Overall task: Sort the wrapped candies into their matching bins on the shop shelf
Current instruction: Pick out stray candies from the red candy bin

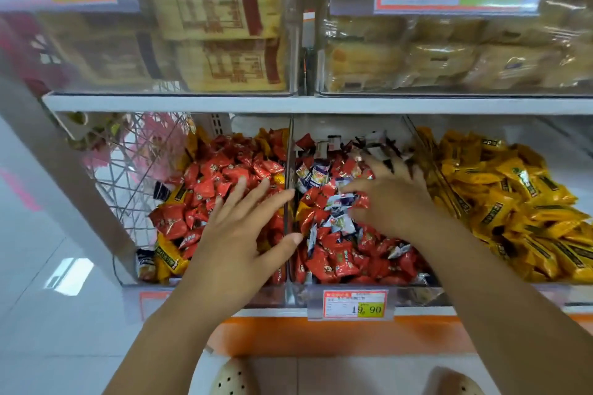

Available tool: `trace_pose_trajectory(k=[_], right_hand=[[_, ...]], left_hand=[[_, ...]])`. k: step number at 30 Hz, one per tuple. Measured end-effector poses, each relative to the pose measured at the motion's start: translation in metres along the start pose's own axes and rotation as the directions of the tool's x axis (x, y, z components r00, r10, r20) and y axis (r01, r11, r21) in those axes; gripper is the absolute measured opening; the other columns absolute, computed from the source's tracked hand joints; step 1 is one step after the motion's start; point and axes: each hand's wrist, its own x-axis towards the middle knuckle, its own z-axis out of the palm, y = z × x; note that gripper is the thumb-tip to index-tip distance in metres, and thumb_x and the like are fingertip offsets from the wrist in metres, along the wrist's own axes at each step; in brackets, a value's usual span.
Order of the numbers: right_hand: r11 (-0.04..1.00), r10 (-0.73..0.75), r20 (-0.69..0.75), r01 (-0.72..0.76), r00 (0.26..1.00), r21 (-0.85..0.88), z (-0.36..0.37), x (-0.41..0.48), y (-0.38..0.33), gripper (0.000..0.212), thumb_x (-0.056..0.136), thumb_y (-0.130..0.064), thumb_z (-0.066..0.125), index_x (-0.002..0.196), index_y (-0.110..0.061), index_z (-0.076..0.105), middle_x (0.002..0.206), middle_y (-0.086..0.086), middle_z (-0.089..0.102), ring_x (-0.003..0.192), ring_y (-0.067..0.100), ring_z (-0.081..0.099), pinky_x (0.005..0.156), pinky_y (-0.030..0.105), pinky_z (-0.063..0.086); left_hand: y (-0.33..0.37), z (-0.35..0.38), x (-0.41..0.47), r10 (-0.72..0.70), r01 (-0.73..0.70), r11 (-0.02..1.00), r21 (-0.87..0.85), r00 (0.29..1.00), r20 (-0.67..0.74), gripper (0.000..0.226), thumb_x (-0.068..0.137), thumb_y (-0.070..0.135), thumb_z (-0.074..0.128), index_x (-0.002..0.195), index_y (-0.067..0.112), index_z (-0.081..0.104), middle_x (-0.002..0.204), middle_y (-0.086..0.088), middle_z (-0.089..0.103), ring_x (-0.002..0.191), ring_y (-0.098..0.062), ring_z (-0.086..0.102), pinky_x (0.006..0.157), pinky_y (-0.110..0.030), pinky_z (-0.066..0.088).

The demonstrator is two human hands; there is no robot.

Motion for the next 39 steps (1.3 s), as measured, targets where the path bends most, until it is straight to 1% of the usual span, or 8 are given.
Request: trace_pose_trajectory(k=[5,9,14,22,25,29,34,39], right_hand=[[0.995,-0.097,-0.087,0.097,0.991,-0.006,-0.008,-0.009,-0.012,0.040,0.083,-0.055,0.061,0.123,-0.048,0.057,0.158,-0.008,0.016,0.145,0.029,-0.003,0.113,0.057,-0.008],[0.907,-0.287,-0.264,0.350,0.921,0.235,0.009,0.001,-0.046,0.026,0.094,-0.020,0.054,0.117,-0.026,0.066,0.117,-0.002,0.062,0.119,0.019,0.039,0.104,0.041,0.033],[0.955,-0.284,-0.160,0.294,0.945,0.046,0.034,0.010,-0.052,0.030,0.091,-0.034,0.056,0.121,-0.029,0.063,0.103,-0.002,0.050,0.110,0.021,0.038,0.092,0.034,0.030],[0.583,-0.115,-0.242,0.263,0.963,0.769,-0.018,-0.003,-0.023,0.013,0.083,-0.022,0.070,0.086,-0.014,0.060,0.097,-0.005,0.067,0.090,0.009,0.063,0.084,0.034,0.053],[0.740,-0.292,-0.023,0.242,0.956,0.627,-0.015,-0.011,-0.028,0.015,0.087,-0.020,0.062,0.100,-0.022,0.055,0.089,-0.002,0.058,0.072,0.014,0.055,0.062,0.033,0.045],[0.928,-0.372,0.044,0.371,0.927,0.036,0.016,-0.012,-0.042,0.032,0.089,-0.042,0.057,0.119,-0.031,0.059,0.096,-0.002,0.059,0.098,0.020,0.055,0.082,0.032,0.039],[0.946,-0.322,0.043,0.323,0.946,-0.022,0.026,-0.008,-0.044,0.050,0.085,-0.048,0.061,0.133,-0.040,0.050,0.121,0.001,0.052,0.113,0.023,0.051,0.095,0.035,0.035],[0.944,-0.330,-0.005,0.330,0.944,0.016,0.028,-0.009,-0.043,0.042,0.085,-0.046,0.063,0.127,-0.043,0.055,0.096,-0.007,0.040,0.095,0.018,0.054,0.082,0.032,0.035]], left_hand=[[0.002,0.000,0.000,-0.011,0.011,1.000,-0.001,1.000,0.009,0.059,0.074,0.080,0.027,0.132,0.068,0.020,0.153,0.033,0.003,0.138,0.010,-0.020,0.110,-0.023,-0.013],[0.003,0.001,-0.002,-0.018,0.019,0.999,-0.031,1.000,0.009,0.059,0.074,0.080,0.028,0.131,0.070,0.020,0.153,0.033,0.003,0.138,0.011,-0.019,0.114,-0.029,-0.004],[0.001,0.001,-0.001,-0.020,0.021,0.998,-0.058,1.000,0.014,0.055,0.073,0.080,0.031,0.127,0.072,0.022,0.153,0.033,0.006,0.139,0.012,-0.016,0.117,-0.032,-0.001],[-0.003,0.001,-0.002,0.011,-0.010,0.999,-0.038,1.000,0.022,0.059,0.072,0.082,0.030,0.129,0.071,0.019,0.152,0.032,0.005,0.140,0.008,-0.016,0.115,-0.030,-0.003],[-0.002,0.000,-0.002,0.011,-0.010,0.999,-0.033,1.000,0.021,0.059,0.072,0.080,0.030,0.129,0.070,0.019,0.153,0.031,0.006,0.140,0.008,-0.017,0.115,-0.030,-0.003],[-0.002,0.002,-0.003,0.010,-0.009,0.999,-0.045,1.000,0.016,0.058,0.074,0.079,0.031,0.130,0.070,0.018,0.154,0.029,0.008,0.141,0.007,-0.016,0.116,-0.031,-0.002],[-0.003,0.002,-0.002,0.008,-0.007,0.998,-0.056,1.000,0.023,0.060,0.074,0.078,0.032,0.132,0.067,0.020,0.154,0.029,0.009,0.142,0.006,-0.015,0.118,-0.035,0.000],[-0.002,0.001,-0.002,0.003,-0.001,0.998,-0.060,1.000,0.025,0.059,0.073,0.079,0.032,0.131,0.068,0.021,0.154,0.030,0.009,0.141,0.007,-0.014,0.118,-0.036,0.002]])
